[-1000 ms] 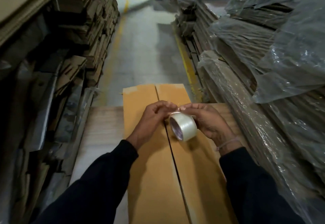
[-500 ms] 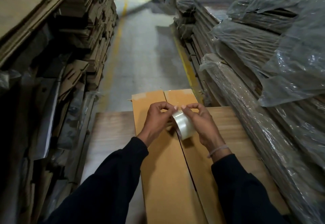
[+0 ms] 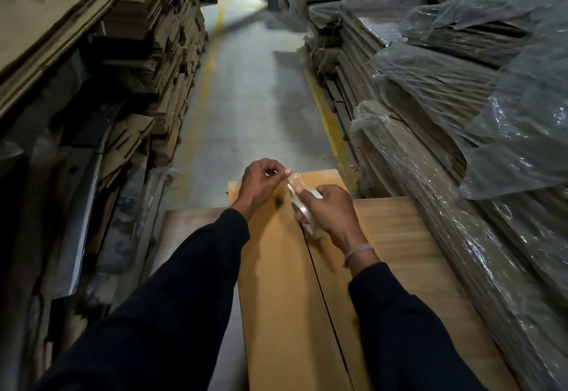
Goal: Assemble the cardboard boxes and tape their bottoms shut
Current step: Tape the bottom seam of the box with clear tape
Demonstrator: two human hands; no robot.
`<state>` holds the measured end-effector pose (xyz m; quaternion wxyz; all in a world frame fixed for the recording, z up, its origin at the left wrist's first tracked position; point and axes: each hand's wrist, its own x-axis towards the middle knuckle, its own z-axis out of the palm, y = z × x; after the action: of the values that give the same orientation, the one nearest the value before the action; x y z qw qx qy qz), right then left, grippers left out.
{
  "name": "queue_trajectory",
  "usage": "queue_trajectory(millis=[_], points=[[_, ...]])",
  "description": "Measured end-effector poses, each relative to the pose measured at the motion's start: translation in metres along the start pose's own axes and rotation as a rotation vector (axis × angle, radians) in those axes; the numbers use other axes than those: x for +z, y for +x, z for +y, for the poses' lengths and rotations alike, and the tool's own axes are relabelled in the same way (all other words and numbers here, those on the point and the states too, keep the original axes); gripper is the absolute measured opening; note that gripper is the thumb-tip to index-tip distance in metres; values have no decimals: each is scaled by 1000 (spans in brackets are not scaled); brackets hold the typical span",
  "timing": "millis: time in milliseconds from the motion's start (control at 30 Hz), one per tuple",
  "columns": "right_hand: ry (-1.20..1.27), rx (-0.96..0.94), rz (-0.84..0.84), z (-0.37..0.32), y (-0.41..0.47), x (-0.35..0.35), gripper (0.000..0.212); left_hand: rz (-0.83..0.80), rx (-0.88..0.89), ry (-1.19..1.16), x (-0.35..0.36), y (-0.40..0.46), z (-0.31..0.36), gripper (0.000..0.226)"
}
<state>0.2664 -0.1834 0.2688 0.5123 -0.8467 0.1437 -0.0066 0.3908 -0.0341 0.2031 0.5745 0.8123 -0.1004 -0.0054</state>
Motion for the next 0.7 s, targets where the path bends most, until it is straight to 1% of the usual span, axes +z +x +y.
queue_trajectory(millis=[67,100,167,200,233,333,433,533,633,700], points=[[14,40,10,-1,5,-2,55,9,-8,55,1,10,-2,25],[66,39,1,3,5,-4,52,12,-6,91,2,13,-3,26],[142,18,-22,16,2,-8,34,29,-4,159,3,20,-7,27],[156,-4,-39,23,-1,-9,28,39,-17,172,2,24,-9,27],[172,-17,-52,29,-3,-9,27,45,-40,173,2,30,-12,27],[183,-3,-23,31,-3,-10,38,59,-107,159,-1,42,-14,28],[50,34,-2,18,1,-10,53,46,-149,193,0,49,-15,29],[49,56,-37,11,-3,-6,53,-11,-204,248,0,55,-15,32],[69,75,-40,10,-4,-2,59,-42,-289,242,2,63,-15,35],[60,82,-35,7,-5,-3,60,-78,-359,333,3,66,-13,33]])
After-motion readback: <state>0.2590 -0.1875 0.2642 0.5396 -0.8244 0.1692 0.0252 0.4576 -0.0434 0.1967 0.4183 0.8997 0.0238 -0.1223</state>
